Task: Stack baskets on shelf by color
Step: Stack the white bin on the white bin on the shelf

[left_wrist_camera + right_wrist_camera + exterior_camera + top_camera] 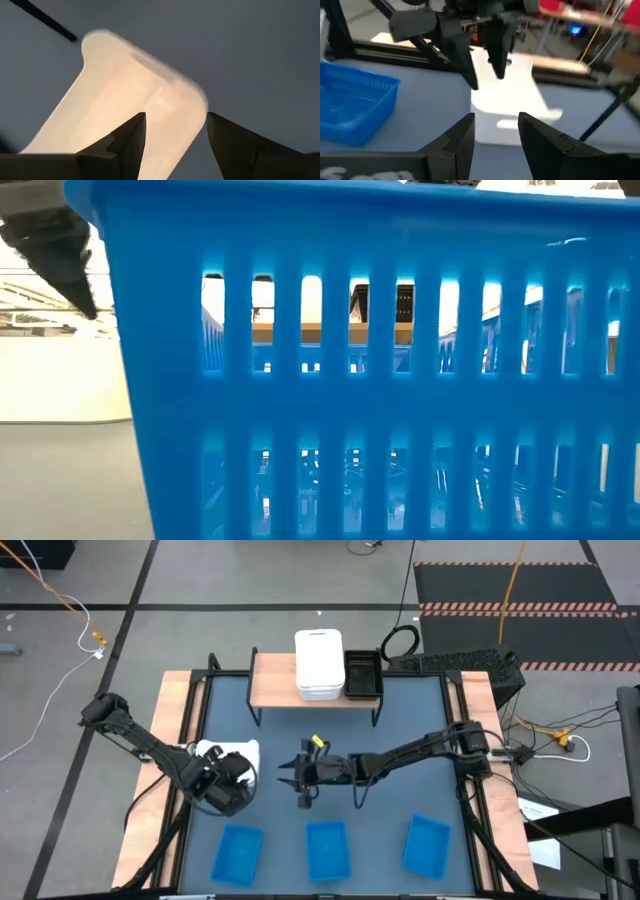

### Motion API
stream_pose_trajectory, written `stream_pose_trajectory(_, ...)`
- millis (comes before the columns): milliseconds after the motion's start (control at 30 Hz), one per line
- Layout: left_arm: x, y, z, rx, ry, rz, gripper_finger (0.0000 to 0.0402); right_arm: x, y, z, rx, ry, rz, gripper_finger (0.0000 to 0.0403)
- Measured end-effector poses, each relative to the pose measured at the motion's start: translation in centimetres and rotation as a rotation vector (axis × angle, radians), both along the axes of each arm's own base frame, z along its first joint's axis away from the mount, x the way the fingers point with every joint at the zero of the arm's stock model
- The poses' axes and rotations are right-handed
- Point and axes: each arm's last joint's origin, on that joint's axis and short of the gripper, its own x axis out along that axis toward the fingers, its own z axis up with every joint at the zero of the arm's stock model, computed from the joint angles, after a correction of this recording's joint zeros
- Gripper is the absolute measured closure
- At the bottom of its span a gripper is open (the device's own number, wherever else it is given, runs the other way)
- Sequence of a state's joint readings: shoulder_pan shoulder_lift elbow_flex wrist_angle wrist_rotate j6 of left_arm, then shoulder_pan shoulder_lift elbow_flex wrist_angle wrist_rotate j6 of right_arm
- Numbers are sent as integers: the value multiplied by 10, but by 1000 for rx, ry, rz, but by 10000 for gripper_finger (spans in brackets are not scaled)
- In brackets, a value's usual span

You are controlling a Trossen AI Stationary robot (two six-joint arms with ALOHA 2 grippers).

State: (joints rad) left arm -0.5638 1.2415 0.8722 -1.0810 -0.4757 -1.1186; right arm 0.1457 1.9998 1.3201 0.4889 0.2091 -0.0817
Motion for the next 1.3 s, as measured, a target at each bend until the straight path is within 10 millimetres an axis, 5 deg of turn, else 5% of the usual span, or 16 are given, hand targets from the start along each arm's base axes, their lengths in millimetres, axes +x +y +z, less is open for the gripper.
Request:
stream_pose_trajectory(267, -9, -1, -2, -39, 207, -221, 192, 51, 10, -23, -112, 26, 36, 217)
stream_pose_trajectory(400, -5, -7, -3, -20, 197, -370, 192, 54, 11, -28, -114, 52, 35, 196)
stream_pose_trajectory(533, -4, -7, -5, 40, 223, -421, 193, 51, 11, -11, -114, 36, 34, 194)
stream_pose_trajectory(800, 11, -4, -14, -13, 237, -380, 271, 25, 7, 20, -118, 24, 31, 199)
stream_pose_trajectory(1100, 44, 6, -24, -34, 143, -413, 387, -27, -2, 48, -127, -50, -41, 199)
stream_pose_trajectory(1300, 76, 33, -16, -82, -121, -242, 378, -64, -8, 64, -77, -212, -57, 200)
